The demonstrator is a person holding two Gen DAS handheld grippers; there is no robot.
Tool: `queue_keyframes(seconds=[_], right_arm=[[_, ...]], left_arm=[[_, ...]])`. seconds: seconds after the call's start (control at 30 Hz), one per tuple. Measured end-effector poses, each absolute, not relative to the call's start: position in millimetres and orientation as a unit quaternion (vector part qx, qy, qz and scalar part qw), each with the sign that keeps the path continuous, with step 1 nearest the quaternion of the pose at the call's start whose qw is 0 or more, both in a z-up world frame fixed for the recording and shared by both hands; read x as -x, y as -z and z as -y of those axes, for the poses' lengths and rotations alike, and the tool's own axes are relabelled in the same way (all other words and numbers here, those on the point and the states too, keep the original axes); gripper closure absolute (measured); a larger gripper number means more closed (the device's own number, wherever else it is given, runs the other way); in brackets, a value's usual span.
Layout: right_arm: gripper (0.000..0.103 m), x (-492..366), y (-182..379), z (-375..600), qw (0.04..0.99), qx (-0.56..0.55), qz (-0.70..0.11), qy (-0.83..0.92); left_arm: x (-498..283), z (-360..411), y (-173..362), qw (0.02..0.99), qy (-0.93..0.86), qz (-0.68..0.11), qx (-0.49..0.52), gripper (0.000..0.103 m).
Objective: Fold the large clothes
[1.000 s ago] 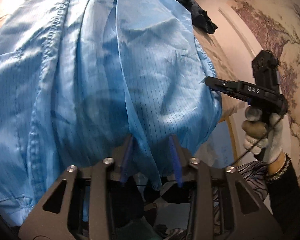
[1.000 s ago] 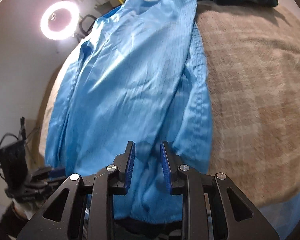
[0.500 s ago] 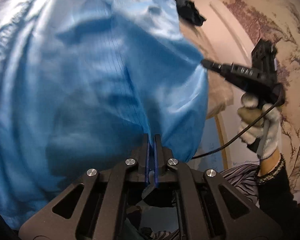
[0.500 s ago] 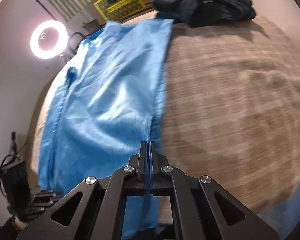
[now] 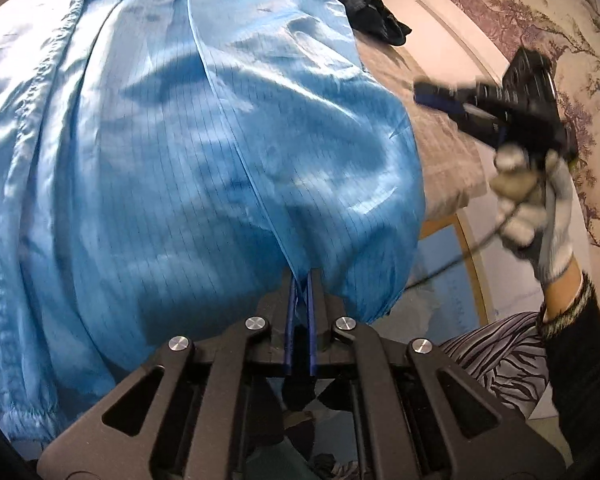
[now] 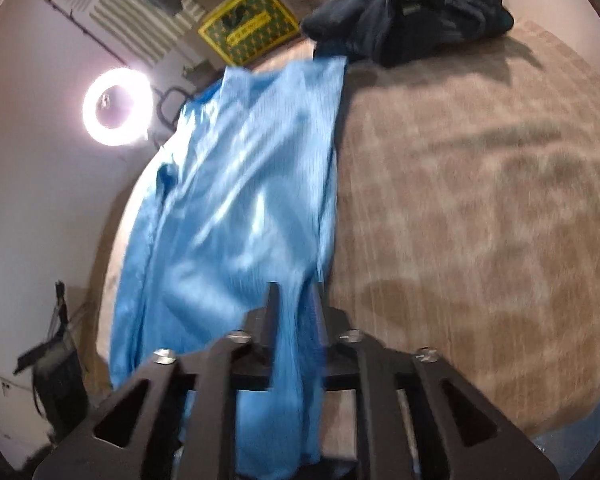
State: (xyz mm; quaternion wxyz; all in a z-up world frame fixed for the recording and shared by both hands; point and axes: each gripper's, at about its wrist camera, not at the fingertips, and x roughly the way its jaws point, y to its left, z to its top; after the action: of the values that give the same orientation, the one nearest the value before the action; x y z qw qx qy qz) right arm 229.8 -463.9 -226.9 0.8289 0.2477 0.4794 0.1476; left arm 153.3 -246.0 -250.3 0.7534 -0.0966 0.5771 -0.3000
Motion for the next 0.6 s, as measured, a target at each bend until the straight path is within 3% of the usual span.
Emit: queue_keyframes(seconds=[0.03,0.4,0.47,0.6], right_arm=[[0.076,-238,222,464,0.835,-0.243,-0.473,-0.143],[0.077,-355,242,450,0.844,-0.197,-0.489,-0.099],[0.1,-365,247,447,0.843,-0.181,-0.498,-0.094],[0.103,-378,249,444,0.847,-0.148,-0.506,-0.068]], left_arm=[[-152,245,248,0.756,0.297,-0.575,0.098,0.102],[-149,245,238,0.773,0.301,-0.553,0.081,0.1],[-151,245,240,0.772,0.301,-0.554,0.081,0.1],[-154,238,246,0.768,0.295,-0.56,0.094,0.1]])
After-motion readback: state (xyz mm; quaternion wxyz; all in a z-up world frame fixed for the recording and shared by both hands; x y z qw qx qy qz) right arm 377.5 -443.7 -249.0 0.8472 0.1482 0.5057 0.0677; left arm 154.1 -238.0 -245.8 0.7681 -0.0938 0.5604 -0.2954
